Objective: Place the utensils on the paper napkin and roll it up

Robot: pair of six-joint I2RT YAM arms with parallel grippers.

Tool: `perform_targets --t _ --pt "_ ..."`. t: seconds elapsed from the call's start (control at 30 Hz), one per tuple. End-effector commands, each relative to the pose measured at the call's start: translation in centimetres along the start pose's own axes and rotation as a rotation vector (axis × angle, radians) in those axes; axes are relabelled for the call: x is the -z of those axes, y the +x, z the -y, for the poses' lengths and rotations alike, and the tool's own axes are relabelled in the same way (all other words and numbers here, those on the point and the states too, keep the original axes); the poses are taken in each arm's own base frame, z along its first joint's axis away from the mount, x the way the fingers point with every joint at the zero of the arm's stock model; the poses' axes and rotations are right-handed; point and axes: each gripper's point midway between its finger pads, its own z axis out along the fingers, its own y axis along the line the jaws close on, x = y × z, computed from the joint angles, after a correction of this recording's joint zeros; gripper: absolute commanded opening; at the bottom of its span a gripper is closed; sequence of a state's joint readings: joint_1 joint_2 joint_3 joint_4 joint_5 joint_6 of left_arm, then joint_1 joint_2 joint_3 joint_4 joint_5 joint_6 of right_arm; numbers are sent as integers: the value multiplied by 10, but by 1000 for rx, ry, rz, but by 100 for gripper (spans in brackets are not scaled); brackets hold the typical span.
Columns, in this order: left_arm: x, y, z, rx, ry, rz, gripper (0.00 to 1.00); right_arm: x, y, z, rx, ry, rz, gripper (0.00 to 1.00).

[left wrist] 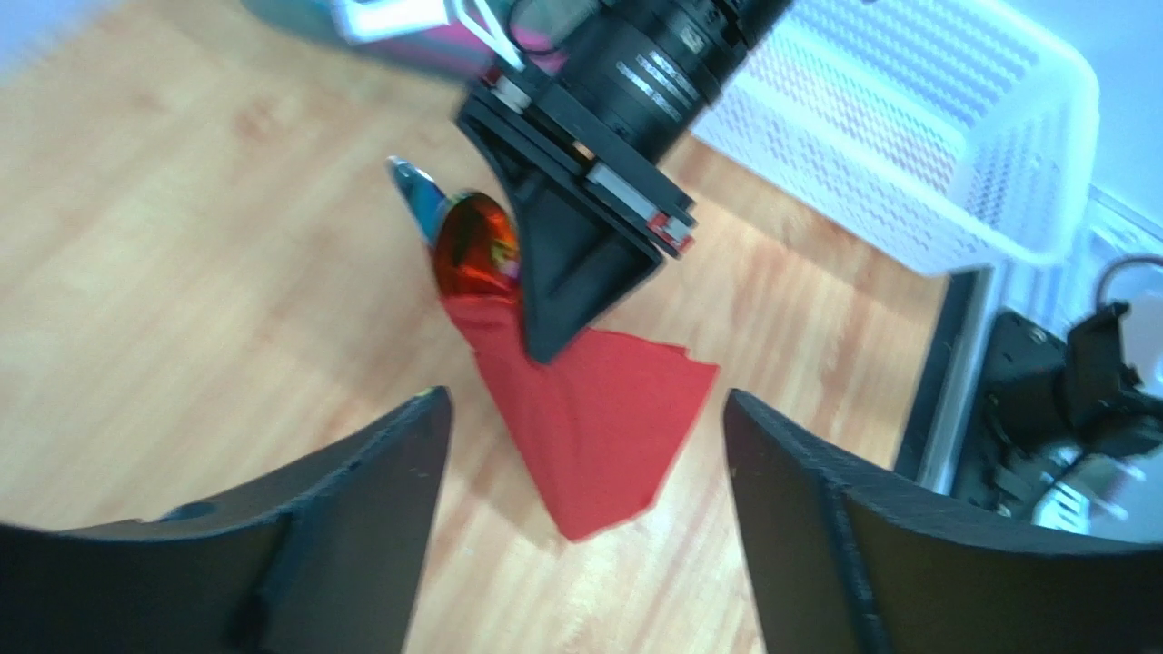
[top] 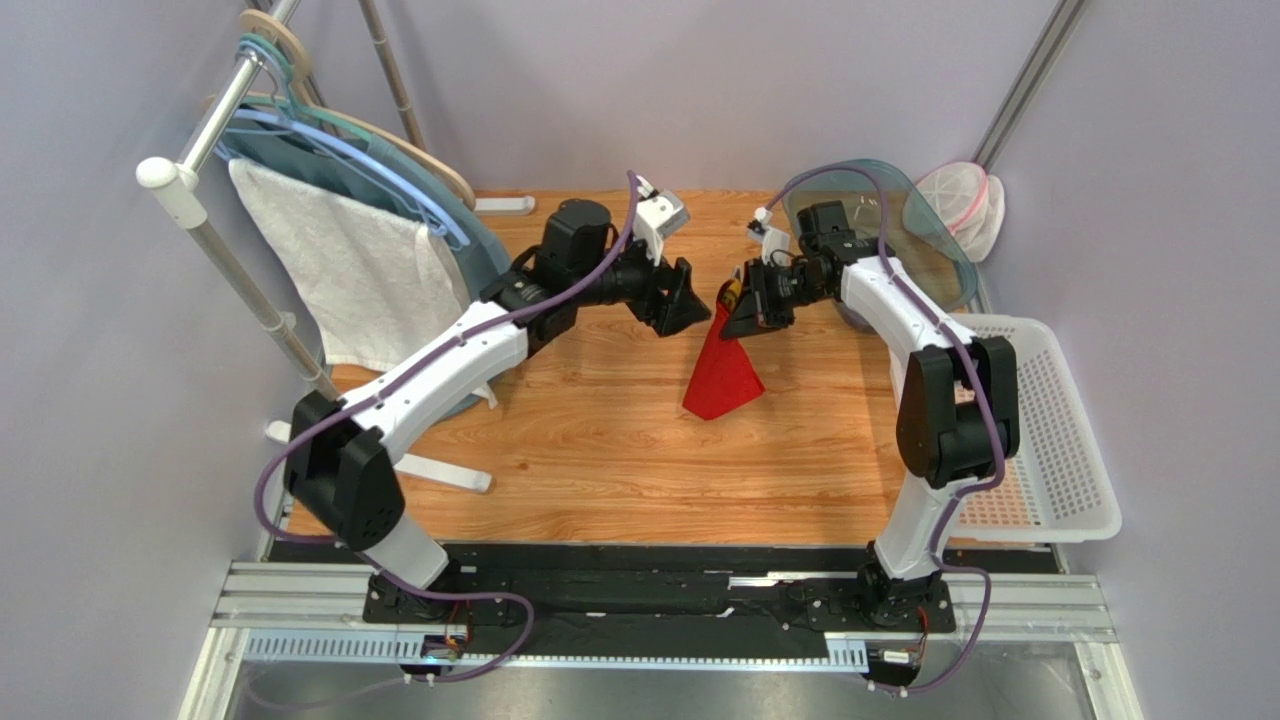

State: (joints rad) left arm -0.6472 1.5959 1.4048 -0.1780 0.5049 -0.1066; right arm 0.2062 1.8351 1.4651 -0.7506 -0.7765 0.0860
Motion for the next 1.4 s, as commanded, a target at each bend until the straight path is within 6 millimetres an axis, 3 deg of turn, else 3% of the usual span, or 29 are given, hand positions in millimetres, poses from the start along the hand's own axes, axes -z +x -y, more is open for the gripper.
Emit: perform_targets --t 0.0,0.07,0.17,0.27,0.37,0.63,0.77,0.93,1.07,1.37 --pt "39 -38 -2 -181 -113 162 86 41 -22 -56 182 -120 85 0" --pt "55 -45 1 -242 -117 207 88 50 -22 -69 227 -147 94 0" --pt "65 -34 5 -173 -49 145 94 62 -21 -89 297 -187 107 0" --pt "79 -26 12 -69 114 93 96 76 -17 -113 395 -212 124 0" --pt "87 -25 28 -106 216 106 98 89 -11 -136 494 -235 146 0" --pt "74 -17 32 -59 285 96 88 112 1 -184 658 -253 200 0" --pt "70 -24 48 -96 333 134 88 119 6 -208 725 -265 219 0" --pt "61 -19 59 -102 368 128 88 126 8 -225 772 -273 241 0" --pt "61 -28 70 -99 417 157 87 131 9 -235 799 -273 258 0" --pt "58 -29 84 -62 481 166 62 139 16 -247 871 -265 287 0"
